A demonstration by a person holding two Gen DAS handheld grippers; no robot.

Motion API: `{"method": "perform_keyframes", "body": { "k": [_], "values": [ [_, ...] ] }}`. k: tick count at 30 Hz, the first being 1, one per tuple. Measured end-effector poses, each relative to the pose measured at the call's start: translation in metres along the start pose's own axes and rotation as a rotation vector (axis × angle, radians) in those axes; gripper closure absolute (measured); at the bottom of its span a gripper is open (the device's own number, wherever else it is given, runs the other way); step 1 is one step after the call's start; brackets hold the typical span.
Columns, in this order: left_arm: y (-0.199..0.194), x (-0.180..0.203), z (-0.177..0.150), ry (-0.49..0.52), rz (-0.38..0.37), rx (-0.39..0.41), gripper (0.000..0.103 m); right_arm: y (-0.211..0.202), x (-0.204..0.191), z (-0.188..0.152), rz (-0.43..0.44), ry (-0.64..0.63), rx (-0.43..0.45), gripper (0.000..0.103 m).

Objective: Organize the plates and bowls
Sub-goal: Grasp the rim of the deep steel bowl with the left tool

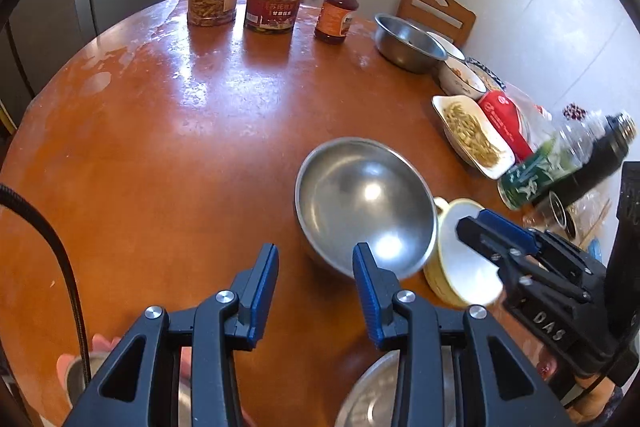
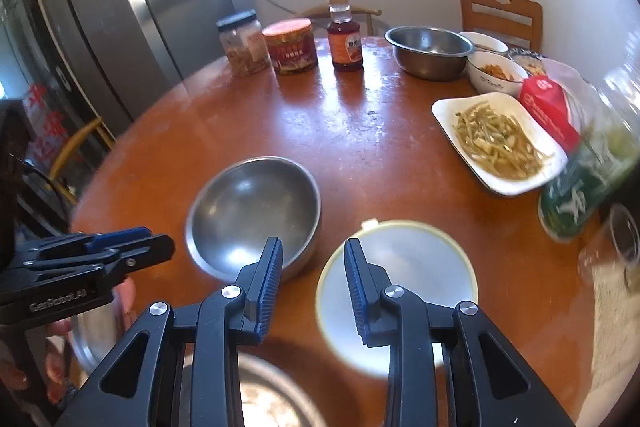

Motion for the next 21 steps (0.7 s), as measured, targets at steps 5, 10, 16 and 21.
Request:
{"method": "perform_keyframes", "body": {
  "k": [5,10,16,21],
  "values": [
    [0.025,-0.002,-0.001,0.014,0.007,-0.046,0.065,0.029,0.000,0.001,0.012,-0.012,-0.045,0.072],
    [0.042,0.000,-0.007,0.010,-0.008,-0.082,0.065,0.049,-0.002,-0.001,0.021,-0.021,-0.073,0.079],
    [0.053,0.001,-0.011,0.015,-0.015,-0.105,0.071,0.061,-0.001,-0.005,0.009,-0.024,-0.096,0.087],
    [0.053,0.002,-0.011,0.019,-0.015,-0.094,0.072,0.067,0.002,-0.006,0.003,-0.019,-0.096,0.093]
  ]
}}
Point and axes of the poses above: each gripper's, at about its wrist camera, not at the fingertips, and y roughly the way its jaws point, x to its right, z to its top, the point moved 9 cm from there along y, roughly the way its jaws point, and after that the axes turned 13 degrees about x, right-handed, at the moved point
